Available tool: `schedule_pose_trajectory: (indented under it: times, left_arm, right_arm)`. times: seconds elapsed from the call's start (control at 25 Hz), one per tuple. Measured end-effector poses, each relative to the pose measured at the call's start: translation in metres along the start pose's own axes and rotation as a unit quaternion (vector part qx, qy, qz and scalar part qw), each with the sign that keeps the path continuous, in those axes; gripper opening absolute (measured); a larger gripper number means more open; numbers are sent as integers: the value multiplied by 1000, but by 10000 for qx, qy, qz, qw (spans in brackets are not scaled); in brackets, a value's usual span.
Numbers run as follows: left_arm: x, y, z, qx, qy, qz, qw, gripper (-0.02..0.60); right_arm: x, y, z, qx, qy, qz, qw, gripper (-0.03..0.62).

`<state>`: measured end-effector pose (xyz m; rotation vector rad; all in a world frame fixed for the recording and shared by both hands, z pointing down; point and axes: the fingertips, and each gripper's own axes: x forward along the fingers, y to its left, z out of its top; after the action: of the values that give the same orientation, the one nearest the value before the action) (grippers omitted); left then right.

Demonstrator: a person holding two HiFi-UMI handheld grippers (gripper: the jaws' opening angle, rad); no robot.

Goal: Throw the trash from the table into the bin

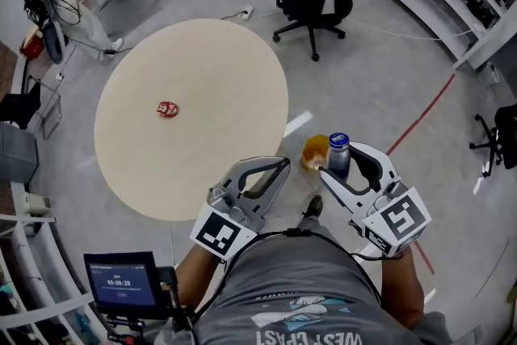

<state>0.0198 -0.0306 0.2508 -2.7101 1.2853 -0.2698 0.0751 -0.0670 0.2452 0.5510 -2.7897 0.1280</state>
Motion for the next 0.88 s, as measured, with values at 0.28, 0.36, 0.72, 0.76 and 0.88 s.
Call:
schedule_pose_trajectory:
  times: [0.28,0.36,0.72,0.76,0.88]
  left_arm:
    - [52,-20,9,-31,135,-418,9990,41]
    - [75,-23,-2,-48,192,-517,9985,41]
    - [198,-20,-73,-283,472,-837,9950,41]
    - [212,-18,-87,-303,524,-864,9944,41]
    - [231,-16,-113,-324,655,-948,9928,41]
  right_arm:
    - [-33,-38,-12,303,158,-219,9992,242]
    - [-37,-57,-28,411,195,-269,9986,242]
    - [-25,-164,-112,959,385,-358,9940,242]
    - [-19,-178,-126,1016,406,-358,9934,242]
    - [-8,-197,-150,1144,457,-386,9916,242]
